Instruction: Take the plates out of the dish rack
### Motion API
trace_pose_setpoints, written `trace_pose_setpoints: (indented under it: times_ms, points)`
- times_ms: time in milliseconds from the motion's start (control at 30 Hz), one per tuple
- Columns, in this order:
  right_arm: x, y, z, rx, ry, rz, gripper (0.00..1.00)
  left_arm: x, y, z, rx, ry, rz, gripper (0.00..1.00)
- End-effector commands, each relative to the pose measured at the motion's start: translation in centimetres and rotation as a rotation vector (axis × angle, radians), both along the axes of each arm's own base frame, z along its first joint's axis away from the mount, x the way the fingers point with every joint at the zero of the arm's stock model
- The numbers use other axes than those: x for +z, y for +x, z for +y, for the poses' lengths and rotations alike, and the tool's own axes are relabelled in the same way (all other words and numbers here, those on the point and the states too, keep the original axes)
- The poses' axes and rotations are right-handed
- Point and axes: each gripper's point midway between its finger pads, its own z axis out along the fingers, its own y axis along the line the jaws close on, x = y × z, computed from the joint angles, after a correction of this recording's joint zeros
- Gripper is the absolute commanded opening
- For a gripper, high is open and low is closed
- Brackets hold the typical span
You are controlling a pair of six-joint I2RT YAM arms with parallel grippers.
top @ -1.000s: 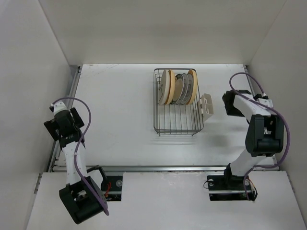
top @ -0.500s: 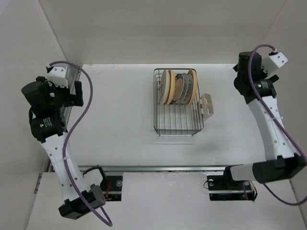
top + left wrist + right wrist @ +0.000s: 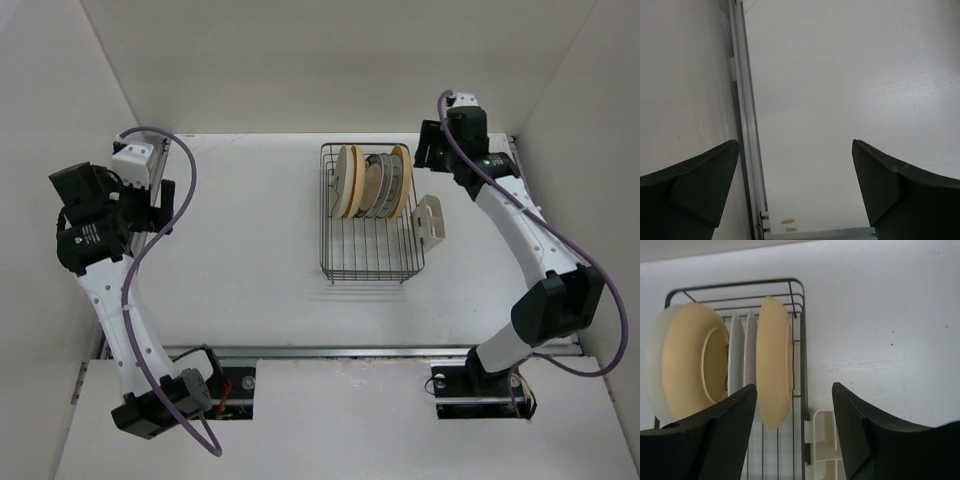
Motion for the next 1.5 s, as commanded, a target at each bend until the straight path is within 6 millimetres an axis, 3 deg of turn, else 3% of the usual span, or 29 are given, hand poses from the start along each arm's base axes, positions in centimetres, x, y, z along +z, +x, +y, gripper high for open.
trace_pose_setpoints:
  times_ms: [0, 133, 233, 400, 467, 500, 567, 700, 767, 900, 967, 1000, 1033, 1100, 1133, 1200, 1333, 1467]
  points:
    - [1.9, -0.5, 2.8, 0.053, -0.056, -0.052, 0.67, -3.3, -0.8, 3.2, 0.13, 0.08, 0.141, 0.93]
    - [0.1, 0.7, 3.2, -0.024, -0.148, -0.003, 0.68, -5.7, -1.6, 6.0, 0.282, 0.117, 0.254, 0.92]
    - [-0.9, 1.1, 2.9, -0.083, -0.215, 0.025, 0.68, -6.8, -2.4, 7.3, 0.36, 0.149, 0.299, 0.99]
    - [-3.8, 2.3, 2.8, -0.119, -0.281, 0.087, 0.61, -8.2, -2.6, 7.2, 0.363, 0.131, 0.337, 0.99]
    - [-3.8, 2.5, 2.7, -0.144, -0.307, 0.089, 0.56, -8.6, -2.4, 6.7, 0.355, 0.095, 0.346, 0.99]
    - [-5.1, 2.7, 2.8, -0.14, -0.323, 0.118, 0.56, -8.9, -2.3, 6.8, 0.354, 0.092, 0.356, 0.99]
    - [-5.5, 3.0, 2.9, -0.139, -0.327, 0.125, 0.56, -9.3, -2.2, 6.4, 0.342, 0.067, 0.369, 0.99]
    - [-6.2, 3.1, 2.9, -0.157, -0.359, 0.14, 0.42, -9.5, -2.0, 6.2, 0.341, 0.051, 0.375, 0.99]
    - [-5.6, 3.1, 2.9, -0.175, -0.372, 0.123, 0.27, -9.8, -1.9, 6.2, 0.348, 0.038, 0.384, 0.99]
    - [-3.9, 2.7, 2.8, -0.21, -0.41, 0.091, 0.12, -9.4, -1.5, 6.1, 0.335, 0.029, 0.371, 0.99]
    - [-2.5, 2.6, 3.6, -0.205, -0.415, 0.063, 0.12, -9.5, -1.6, 5.8, 0.326, 0.02, 0.377, 0.99]
    - [-2.2, 2.5, 3.6, -0.205, -0.415, 0.063, 0.3, -9.5, -1.6, 5.8, 0.326, 0.02, 0.377, 0.99]
    - [-2.4, 2.3, 3.9, -0.195, -0.42, 0.068, 0.39, -9.5, -1.4, 5.9, 0.326, 0.02, 0.377, 0.99]
    - [-1.8, 2.4, 4.0, -0.197, -0.412, 0.056, 0.39, -9.5, -1.4, 5.9, 0.326, 0.02, 0.377, 0.99]
    - [-2.3, 2.5, 4.1, -0.196, -0.418, 0.064, 0.18, -9.5, -1.4, 5.9, 0.326, 0.02, 0.377, 0.99]
    - [-2.3, 2.5, 4.1, -0.196, -0.418, 0.064, 0.0, -9.5, -1.4, 5.9, 0.326, 0.02, 0.377, 0.99]
    - [-1.9, 2.5, 3.9, -0.199, -0.43, 0.064, 0.0, -9.9, -1.6, 5.8, 0.324, 0.015, 0.395, 0.99]
    - [-1.8, 2.4, 4.1, -0.185, -0.421, 0.066, 0.19, -9.9, -1.6, 5.7, 0.311, 0.016, 0.394, 0.99]
